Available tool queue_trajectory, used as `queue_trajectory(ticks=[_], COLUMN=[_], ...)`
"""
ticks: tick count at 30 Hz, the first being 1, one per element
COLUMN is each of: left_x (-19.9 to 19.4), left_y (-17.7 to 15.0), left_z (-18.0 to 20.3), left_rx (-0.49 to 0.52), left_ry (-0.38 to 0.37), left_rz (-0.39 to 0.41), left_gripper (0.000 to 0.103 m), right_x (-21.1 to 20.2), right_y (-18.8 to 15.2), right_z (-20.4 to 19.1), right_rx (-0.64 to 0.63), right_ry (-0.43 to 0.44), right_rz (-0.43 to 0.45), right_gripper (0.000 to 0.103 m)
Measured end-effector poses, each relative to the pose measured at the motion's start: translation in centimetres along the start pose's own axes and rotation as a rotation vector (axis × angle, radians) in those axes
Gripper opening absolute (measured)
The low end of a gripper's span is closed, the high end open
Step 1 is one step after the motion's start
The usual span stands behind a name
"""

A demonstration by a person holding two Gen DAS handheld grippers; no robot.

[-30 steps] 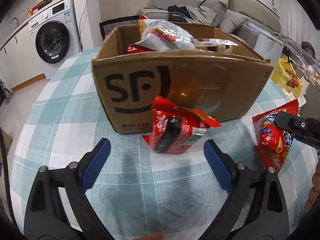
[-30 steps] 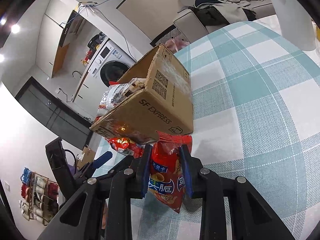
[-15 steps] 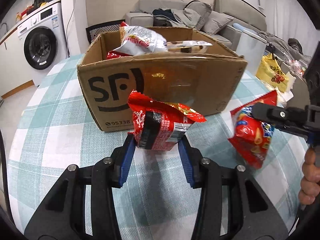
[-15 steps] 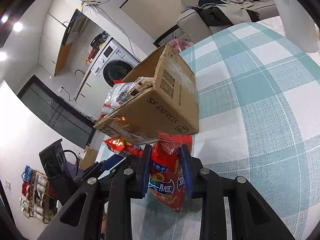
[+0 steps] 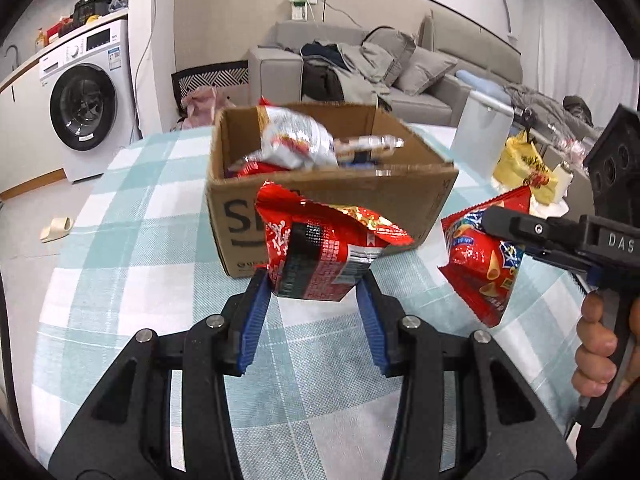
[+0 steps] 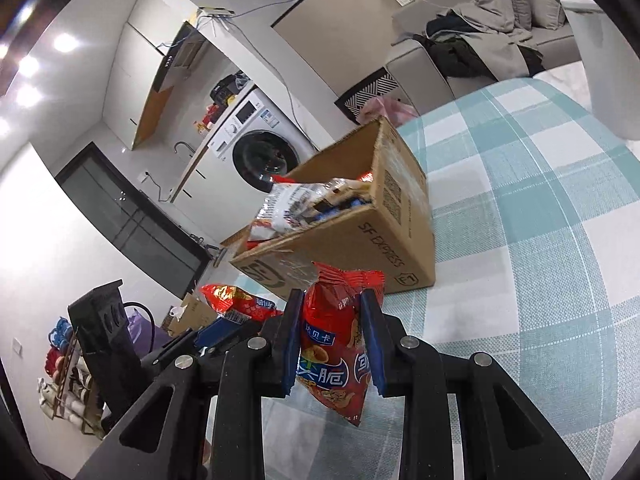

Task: Organize snacks
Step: 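Carry both red bags over the SF box and open both tools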

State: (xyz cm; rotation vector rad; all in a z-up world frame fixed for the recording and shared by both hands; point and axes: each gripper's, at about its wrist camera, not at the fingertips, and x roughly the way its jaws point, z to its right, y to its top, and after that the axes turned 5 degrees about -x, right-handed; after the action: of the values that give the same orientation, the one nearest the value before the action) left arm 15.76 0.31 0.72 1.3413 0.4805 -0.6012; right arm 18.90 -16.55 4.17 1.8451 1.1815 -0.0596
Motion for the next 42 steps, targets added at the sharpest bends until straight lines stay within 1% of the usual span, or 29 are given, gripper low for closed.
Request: queue_trajectory(ticks=[9, 12, 16, 21, 29, 32, 37, 42], left_x=[-3.8, -4.9, -5.7, -6.1, -5.1, -4.4, -2.9, -1.2], left_y=[1.6, 1.8, 2.9, 4.2, 6.5, 7.5, 8.7, 9.9], left_z=[-0.9, -1.3, -1.4, -2.1, -3.2, -3.7, -4.2, -4.5], left_rx=[-0.024, -0.027, -0.027, -0.041, -0.075, -0.079, -0.084, -0.072], left_ry=[-0.014, -0.019, -0.022, -0.015, -0.010, -0.008, -0.009, 0.004], left_rz=[0.070, 0.092, 0.114, 0.133, 0.139, 0.136, 0.126, 0.122], left_gripper=[0.041, 0.041, 0.041, 0.041, 0.041, 0.041, 0.041, 0.041], right_x=[-1.5, -1.8, -2.3, -2.6, -1.5, -1.2, -0.1, 1.2], right_y=[0.7, 1.1, 2.2, 3.7, 5.8, 6.5, 7.9, 9.1], right_z=[-2.7, -3.6, -4.5, -5.1, -5.5, -5.6, -5.3, -5.3], right_rx=[-0.065, -0.085, -0.102, -0.092, -0.061, -0.046, -0.022, -0.028], right_ry=[0.032, 0.027, 0.023, 0.004, -0.027, -0.059, -0.073, -0.099], right_rz=[0.047, 0.059, 0.091, 0.135, 0.165, 0.188, 0.200, 0.218], right_gripper=[0.028, 0.028, 0.028, 0.028, 0.028, 0.028, 0.028, 0.028])
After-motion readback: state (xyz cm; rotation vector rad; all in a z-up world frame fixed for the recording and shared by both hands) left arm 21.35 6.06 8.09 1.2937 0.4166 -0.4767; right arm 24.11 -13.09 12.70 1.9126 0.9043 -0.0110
